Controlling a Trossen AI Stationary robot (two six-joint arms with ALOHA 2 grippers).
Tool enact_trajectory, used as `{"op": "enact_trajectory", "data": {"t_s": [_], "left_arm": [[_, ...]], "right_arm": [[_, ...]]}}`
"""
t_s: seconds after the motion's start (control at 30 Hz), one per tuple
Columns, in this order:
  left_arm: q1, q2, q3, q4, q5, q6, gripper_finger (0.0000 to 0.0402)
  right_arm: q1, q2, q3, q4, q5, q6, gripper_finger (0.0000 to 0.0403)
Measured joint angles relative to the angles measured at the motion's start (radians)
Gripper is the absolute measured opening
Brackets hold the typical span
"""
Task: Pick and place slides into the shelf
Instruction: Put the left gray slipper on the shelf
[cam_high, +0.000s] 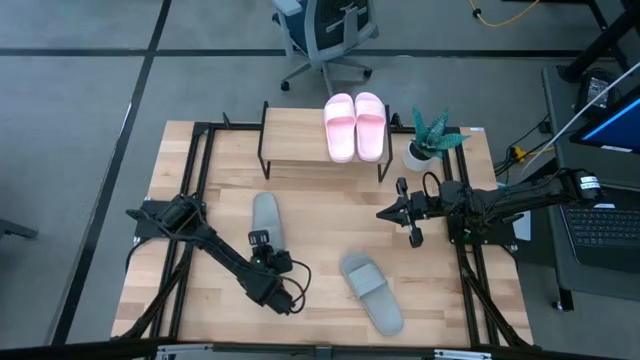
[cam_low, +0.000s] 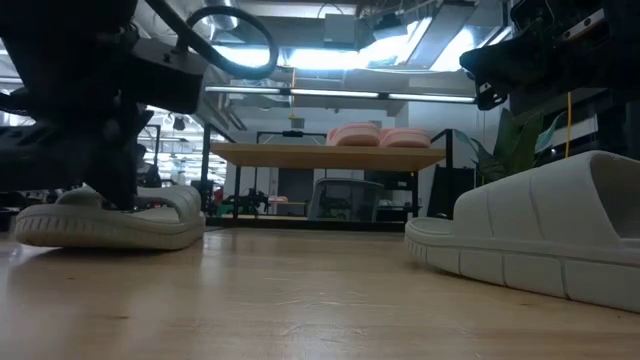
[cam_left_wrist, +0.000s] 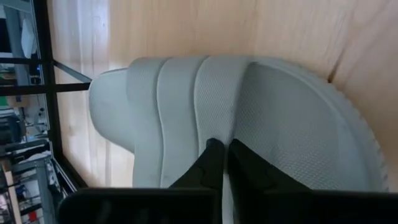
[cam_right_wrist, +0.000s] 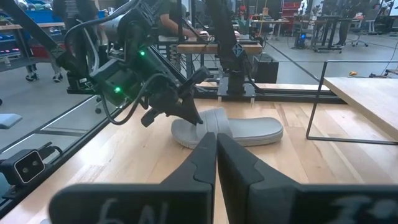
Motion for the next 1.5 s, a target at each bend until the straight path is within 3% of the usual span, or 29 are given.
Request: {"op": "enact_trajectory", "data": {"t_s": [0.77, 1.5], "left_arm": [[-0.066, 0.002, 0.204, -0.272, -0.136, -0.111, 0.0001], [-0.106, -0.009, 0.354, -0.269, -0.321, -0.075, 0.0]], "right_arm": [[0.0, 0.0, 0.0, 0.0, 0.0, 0.0, 0.0017], [0.0, 0.0, 0.0, 0.0, -0.009, -0.002, 0.0017]]}}
